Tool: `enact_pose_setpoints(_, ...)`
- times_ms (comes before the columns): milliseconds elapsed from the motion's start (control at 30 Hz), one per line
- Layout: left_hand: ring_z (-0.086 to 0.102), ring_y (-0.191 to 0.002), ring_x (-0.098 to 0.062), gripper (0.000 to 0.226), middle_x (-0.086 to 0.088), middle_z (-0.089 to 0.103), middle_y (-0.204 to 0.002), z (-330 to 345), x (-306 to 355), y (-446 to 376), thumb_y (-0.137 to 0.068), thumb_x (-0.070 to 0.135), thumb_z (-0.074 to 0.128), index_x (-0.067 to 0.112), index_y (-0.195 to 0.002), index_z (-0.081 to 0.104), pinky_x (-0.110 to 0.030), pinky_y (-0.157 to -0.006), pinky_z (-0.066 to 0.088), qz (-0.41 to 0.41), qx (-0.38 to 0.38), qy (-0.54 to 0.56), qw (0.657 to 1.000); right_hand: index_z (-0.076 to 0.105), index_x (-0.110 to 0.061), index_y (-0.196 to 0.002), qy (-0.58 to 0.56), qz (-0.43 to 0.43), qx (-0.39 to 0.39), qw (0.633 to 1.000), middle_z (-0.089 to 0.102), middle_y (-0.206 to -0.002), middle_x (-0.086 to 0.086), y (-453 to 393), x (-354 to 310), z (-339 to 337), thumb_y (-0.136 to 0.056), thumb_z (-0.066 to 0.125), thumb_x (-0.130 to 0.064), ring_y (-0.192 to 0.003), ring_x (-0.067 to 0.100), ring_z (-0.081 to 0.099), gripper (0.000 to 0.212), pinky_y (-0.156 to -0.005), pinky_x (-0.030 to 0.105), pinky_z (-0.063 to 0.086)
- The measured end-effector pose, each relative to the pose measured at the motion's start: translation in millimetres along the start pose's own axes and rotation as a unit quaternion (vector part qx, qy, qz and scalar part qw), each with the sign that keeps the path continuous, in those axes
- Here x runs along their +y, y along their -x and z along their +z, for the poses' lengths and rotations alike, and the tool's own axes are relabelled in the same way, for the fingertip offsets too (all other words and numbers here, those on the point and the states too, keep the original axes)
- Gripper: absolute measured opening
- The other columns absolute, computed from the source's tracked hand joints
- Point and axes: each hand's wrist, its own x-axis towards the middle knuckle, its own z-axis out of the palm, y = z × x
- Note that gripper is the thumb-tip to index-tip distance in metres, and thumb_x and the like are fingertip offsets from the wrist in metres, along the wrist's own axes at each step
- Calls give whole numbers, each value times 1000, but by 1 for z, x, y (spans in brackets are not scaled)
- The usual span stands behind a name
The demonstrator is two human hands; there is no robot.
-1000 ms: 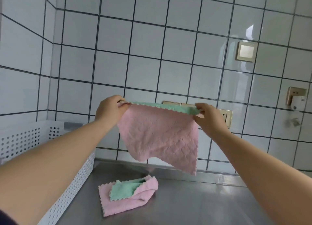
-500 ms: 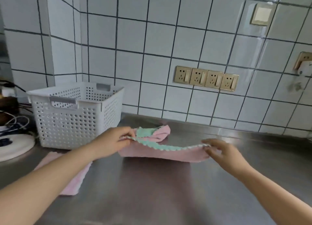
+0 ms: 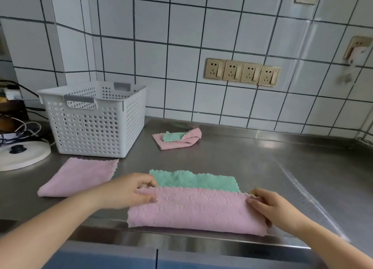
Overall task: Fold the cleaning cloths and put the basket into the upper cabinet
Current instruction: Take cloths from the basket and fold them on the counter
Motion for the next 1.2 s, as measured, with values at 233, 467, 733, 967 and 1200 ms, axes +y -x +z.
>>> enact_pose_setpoints(233, 51, -91, 5, 28, 12, 58, -106, 1, -6, -32, -84, 29, 68, 38, -106, 53, -2, -73, 34, -47, 88, 17, 995, 52, -13, -67, 102, 26, 98, 990, 48, -52, -7, -54, 11, 1, -89, 59, -34, -47, 7, 44, 31, -47, 19, 32)
enact_pose_setpoints(467, 55, -110, -12, 39, 13, 54, -126, 7, -22, -68, -87, 33, 64, 29, -123, 50, -21, -84, 41, -104, 134, -26, 985, 56, -6, -75, 124, 70, 96, 985, 58, -64, -1, -101, 9, 1, -89, 58, -36, -61, 16, 53, 33, -55, 25, 38)
enact_pose_setpoints(733, 49, -120, -14, 48, 4, 53, -133, 13, -44, -94, -84, 35, 67, 26, -127, 48, -25, -95, 39, -137, 128, -48, 981, 63, -12, -83, 114, 82, 96, 985, 60, -66, -6, -121, 17, 4, -86, 63, -33, -62, 12, 55, 21, -53, 19, 39)
enact_pose_setpoints(967, 49, -118, -18, 56, 0, 49, -132, 15, -36, -97, -87, 38, 59, 24, -138, 40, -28, -95, 40, -147, 127, -126, 973, 60, -19, -112, 159, 73, 148, 974, 61, -114, 1, -122, 14, 8, -88, 58, -29, -97, 18, 58, 26, -78, 27, 43)
enact_pose_setpoints(1200, 28, -140, -14, 42, 6, 37, -148, 58, 20, -102, -97, 18, 36, 21, -138, 43, -35, -111, 27, -12, 136, -180, 974, 50, -28, -129, 261, -94, 28, 960, 46, -136, -5, -111, -57, 78, -92, 36, -31, -129, 18, 40, 40, -102, 36, 33)
